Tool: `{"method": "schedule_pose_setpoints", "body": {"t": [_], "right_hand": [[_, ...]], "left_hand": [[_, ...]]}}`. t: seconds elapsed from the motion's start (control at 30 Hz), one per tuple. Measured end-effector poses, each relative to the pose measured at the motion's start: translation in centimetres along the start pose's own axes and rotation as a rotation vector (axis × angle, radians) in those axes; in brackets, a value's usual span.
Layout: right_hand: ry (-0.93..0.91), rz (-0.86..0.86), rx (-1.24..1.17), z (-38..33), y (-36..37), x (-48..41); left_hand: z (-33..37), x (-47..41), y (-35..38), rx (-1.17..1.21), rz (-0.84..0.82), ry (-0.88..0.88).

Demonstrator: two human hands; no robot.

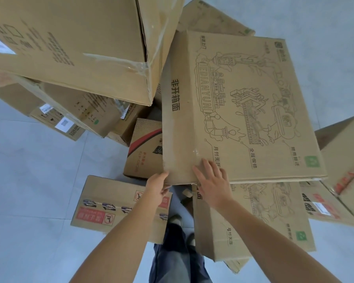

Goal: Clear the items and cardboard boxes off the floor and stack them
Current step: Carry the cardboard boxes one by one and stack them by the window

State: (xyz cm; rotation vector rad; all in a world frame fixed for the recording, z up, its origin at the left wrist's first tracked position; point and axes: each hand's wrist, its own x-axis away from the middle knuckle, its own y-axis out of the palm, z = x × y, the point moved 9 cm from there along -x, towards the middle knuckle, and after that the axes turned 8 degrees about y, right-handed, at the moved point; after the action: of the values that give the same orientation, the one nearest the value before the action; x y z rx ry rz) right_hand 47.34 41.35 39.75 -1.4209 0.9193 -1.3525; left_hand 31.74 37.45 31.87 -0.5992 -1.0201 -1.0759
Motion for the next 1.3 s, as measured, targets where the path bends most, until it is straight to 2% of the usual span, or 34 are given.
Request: {"method": "schedule_pose_setpoints", "body": {"t": [0.13,0.23,0.27,0.43,0.63,0.87,1.03,1.17,1.3], "right_hand": [[0.008,-0.026,-0.008,0.6,0.4,1.1],[0.074,0.026,-0.02,1.4,-0.3,2.3],[0.084,0.059,-0.03,1.7,-0.6,2.7],[0.068,0.459,-0.16,4.1,-5.9,6.0],[0.159,0.613,-0.201,10.7,-10.5,9.4],[0.111,0.524,0.049,16.9,-14.2,12.2],[-0.025,0.721,0.171,18.2,-18.6,13.6],[-0.004,0.855,0.204,20.0,-23.0,14.2],[0.059,0.96,0.143,20.9,-28.3,15.0]], "left_hand": [[0.7,0.8,0.2,-0.088,-0.062,0.084],[1.8,2.3,1.0,-0.194,-0.118,0.166],[2.1,3.2,1.6,-0.233,-0.147,0.194],[2.5,8.0,5.9,-0.242,-0.208,0.264],[0.7,15.0,13.0,-0.149,-0.288,0.249],[-1.3,20.9,19.7,-0.106,-0.303,0.239],[0.1,24.4,22.5,-0.106,-0.337,0.267],[3.6,28.4,25.0,-0.145,-0.401,0.36],[9.5,34.0,27.4,-0.318,-0.485,0.592]]}}
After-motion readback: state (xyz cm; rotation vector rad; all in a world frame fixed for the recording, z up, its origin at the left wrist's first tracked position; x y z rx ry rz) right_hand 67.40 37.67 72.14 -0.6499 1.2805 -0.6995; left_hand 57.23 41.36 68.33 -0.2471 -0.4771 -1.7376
